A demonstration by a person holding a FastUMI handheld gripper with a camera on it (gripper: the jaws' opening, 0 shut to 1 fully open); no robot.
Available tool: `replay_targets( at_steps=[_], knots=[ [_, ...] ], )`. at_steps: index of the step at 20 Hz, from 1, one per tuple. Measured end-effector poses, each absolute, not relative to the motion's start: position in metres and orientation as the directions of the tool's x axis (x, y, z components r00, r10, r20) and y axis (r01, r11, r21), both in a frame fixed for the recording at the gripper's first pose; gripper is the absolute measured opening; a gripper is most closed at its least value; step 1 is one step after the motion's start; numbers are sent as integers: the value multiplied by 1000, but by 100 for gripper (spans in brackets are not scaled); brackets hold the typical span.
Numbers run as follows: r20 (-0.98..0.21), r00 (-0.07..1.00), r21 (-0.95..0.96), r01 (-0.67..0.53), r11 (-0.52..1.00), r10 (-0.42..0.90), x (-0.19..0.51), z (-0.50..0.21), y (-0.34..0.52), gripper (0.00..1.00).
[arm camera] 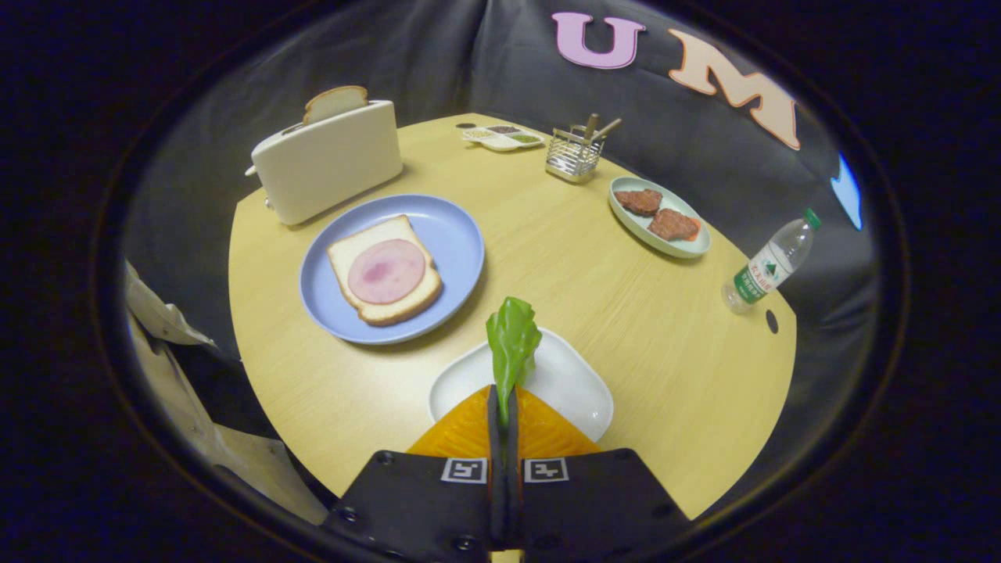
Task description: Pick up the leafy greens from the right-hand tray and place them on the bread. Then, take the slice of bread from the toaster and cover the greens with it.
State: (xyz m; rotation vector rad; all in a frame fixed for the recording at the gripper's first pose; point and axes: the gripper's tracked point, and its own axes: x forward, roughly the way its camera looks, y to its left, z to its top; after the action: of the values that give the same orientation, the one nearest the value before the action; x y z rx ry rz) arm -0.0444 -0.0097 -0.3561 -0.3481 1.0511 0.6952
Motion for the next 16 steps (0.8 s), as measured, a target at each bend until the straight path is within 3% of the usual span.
replay_targets(
  at_steps=[16],
  knots=[
    [-842, 350, 72, -682, 728, 411, -42, -315, 59, 4]
  ],
)
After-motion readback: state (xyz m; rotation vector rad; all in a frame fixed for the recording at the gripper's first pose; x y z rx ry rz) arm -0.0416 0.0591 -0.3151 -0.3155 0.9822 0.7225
